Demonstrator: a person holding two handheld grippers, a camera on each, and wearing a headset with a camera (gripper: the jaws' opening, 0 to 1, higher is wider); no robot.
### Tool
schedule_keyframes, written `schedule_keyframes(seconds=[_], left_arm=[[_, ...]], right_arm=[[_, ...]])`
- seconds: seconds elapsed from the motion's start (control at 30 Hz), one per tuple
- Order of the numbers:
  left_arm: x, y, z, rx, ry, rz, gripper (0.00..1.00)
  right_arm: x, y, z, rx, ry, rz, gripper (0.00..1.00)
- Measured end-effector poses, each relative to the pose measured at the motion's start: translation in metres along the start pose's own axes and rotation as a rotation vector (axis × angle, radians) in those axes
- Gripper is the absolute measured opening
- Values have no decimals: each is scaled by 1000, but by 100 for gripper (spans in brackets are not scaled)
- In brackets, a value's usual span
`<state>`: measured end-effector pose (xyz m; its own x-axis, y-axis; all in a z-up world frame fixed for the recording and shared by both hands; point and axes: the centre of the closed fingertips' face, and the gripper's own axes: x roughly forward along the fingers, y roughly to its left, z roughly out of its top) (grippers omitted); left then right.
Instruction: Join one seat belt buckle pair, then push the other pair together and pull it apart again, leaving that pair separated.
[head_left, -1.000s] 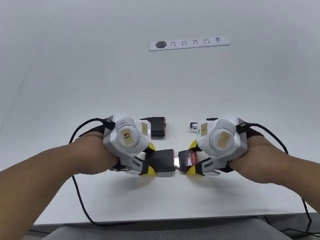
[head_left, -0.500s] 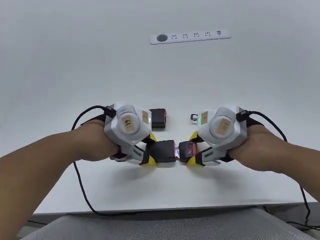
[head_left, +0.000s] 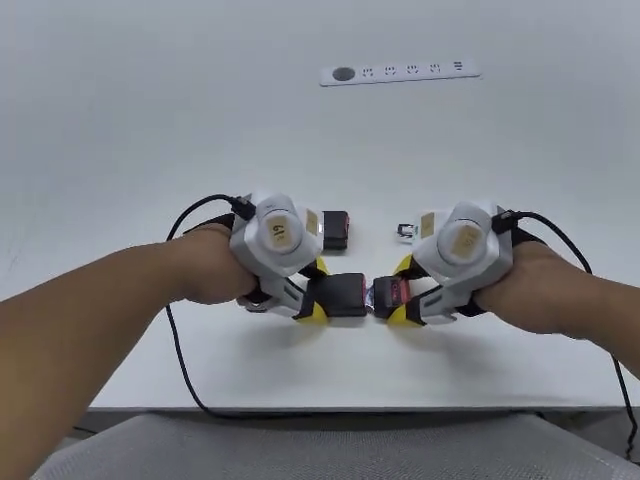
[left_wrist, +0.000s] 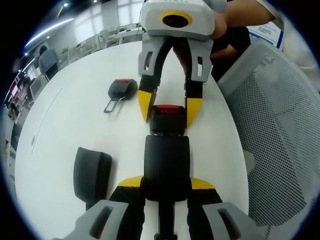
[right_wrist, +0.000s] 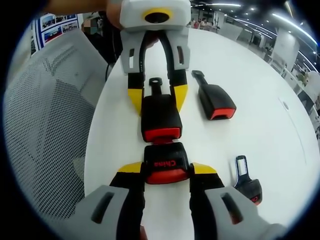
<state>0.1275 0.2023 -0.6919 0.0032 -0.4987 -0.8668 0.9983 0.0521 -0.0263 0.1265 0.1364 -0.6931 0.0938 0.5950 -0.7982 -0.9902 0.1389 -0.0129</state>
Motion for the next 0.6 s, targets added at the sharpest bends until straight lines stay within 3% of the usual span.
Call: schedule_keyframes(seconds=[0.5, 0.57, 0.6], left_arm=[[1, 2, -2, -31, 24, 14, 34], [1, 1, 0, -115, -15, 1, 35], [0, 0, 0, -141, -23, 1, 36]], right_arm=[[0, -1, -1, -13, 4, -9, 35], [-1, 0, 0, -67, 2, -12, 35], [-2, 1, 0, -51, 0, -10, 35]])
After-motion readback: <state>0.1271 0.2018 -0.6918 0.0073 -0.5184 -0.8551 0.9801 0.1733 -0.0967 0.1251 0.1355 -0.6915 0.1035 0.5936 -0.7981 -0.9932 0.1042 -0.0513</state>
